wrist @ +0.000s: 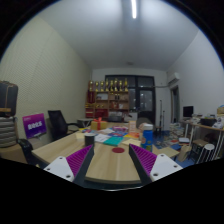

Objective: Pour water

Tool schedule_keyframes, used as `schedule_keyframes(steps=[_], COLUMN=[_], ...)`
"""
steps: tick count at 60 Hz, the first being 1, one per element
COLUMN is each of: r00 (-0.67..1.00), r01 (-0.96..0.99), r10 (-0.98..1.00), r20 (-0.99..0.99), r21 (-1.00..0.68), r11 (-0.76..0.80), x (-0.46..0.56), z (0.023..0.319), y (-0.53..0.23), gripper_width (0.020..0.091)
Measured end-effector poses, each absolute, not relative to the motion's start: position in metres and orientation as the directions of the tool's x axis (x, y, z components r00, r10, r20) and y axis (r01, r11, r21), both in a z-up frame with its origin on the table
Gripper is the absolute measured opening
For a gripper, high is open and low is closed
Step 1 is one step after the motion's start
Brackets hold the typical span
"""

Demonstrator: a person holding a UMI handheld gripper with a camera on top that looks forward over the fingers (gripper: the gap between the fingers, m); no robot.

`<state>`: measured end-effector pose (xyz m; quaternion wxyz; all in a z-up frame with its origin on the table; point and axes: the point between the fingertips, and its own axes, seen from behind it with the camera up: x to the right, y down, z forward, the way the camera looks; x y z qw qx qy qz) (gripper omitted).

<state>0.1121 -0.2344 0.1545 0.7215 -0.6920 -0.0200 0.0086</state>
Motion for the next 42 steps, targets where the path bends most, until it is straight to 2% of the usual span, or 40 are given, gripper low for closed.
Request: schedule_keyframes(steps=[12, 17, 25, 38, 40, 42], r00=[0.995, 0.992, 0.985, 0.982, 0.982, 0.983], r01=[0.026, 0.018, 0.013, -0.053, -0.06, -0.065], r10=[-0.098, -0.122, -0.171, -0.184, -0.18, -0.178], r20=[0.022, 0.016, 0.016, -0.047, -0.052, -0.054], r21=[-0.999, -1.0, -1.0, -0.998, -0.997, -0.996], r11=[0.041, 0.011, -0.021, -0.03, -0.04, -0.054], x=[0.213, 0.23, 0.26, 0.277, 0.281, 0.281], z=[0.127, 0.097, 0.08, 0.086, 0.084, 0.081], y=[-0.158, -0.128, -0.087, -0.032, -0.026, -0.021], gripper_width=[0.0823, 0.0828, 0.0818, 0.0826, 0.0819, 0.0705])
